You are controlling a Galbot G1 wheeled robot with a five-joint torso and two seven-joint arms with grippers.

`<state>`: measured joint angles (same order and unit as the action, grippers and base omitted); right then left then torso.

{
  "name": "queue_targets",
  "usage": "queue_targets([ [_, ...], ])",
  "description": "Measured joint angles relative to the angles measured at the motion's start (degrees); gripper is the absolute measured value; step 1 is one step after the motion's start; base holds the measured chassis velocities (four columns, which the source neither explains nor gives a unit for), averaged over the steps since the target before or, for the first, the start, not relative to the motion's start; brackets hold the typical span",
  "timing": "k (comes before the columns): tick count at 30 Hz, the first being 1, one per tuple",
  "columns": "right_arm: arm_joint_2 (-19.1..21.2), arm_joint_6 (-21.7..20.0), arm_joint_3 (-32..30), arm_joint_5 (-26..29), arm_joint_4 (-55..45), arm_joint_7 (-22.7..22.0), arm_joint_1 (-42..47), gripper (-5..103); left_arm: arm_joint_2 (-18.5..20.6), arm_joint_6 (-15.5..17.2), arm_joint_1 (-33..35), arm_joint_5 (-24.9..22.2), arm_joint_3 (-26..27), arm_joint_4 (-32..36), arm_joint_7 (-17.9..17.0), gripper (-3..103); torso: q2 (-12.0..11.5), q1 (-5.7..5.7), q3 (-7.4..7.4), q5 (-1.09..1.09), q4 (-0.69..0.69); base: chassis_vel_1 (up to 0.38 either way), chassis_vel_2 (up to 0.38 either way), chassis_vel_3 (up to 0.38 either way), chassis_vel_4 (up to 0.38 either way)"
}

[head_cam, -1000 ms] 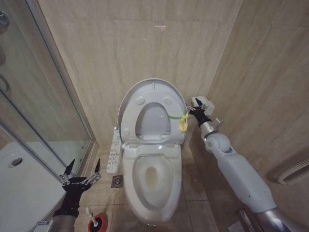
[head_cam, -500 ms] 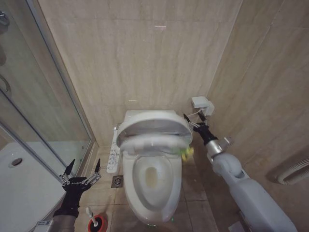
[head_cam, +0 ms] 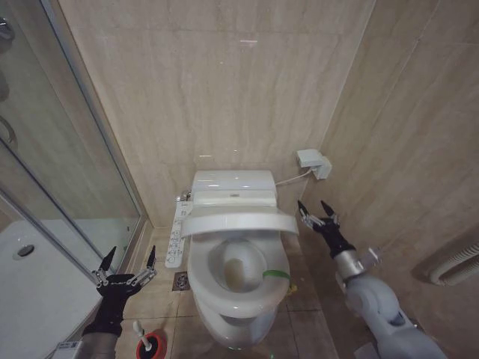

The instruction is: Open the toilet lid, clean the toilet bowl with a toilet brush, close the toilet lid, and flush.

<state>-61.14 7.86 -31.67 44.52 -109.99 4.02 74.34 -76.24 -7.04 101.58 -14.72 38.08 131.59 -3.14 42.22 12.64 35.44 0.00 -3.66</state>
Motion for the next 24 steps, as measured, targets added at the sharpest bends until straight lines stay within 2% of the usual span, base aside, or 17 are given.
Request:
queue_targets([
  [9, -2.0, 0.3, -2.2, -2.2, -3.3, -2.2, 4.7, 100, 0.0, 0.0, 0.0, 0.0, 0.0, 0.0, 0.0, 99, 0.0, 0.01, 0.00, -0.01, 0.00, 0.000, 0.000, 0.000, 0.000],
  [15, -4.7, 0.5, -4.0, -5.1, -3.9, -3.9, 6.8, 100, 0.0, 0.0, 0.0, 0.0, 0.0, 0.0, 0.0, 99, 0.0, 0.01, 0.00, 0.00, 0.00, 0.000, 0.000, 0.000, 0.000],
  [20, -6.5, -0.8, -5.7, -8.0, -5.0, -3.3, 7.9, 100, 0.0, 0.0, 0.0, 0.0, 0.0, 0.0, 0.0, 99, 0.0, 0.01, 0.00, 0.00, 0.00, 0.000, 0.000, 0.000, 0.000],
  [21, -8.0, -2.6, -7.4, -9.8, -6.0, -2.8, 8.5, 100, 0.0, 0.0, 0.0, 0.0, 0.0, 0.0, 0.0, 99, 0.0, 0.01, 0.00, -0.01, 0.01, 0.000, 0.000, 0.000, 0.000],
  [24, -8.6, -3.7, -8.2, -10.3, -6.5, -2.5, 9.2, 100, 0.0, 0.0, 0.0, 0.0, 0.0, 0.0, 0.0, 99, 0.0, 0.01, 0.00, -0.01, 0.00, 0.000, 0.000, 0.000, 0.000],
])
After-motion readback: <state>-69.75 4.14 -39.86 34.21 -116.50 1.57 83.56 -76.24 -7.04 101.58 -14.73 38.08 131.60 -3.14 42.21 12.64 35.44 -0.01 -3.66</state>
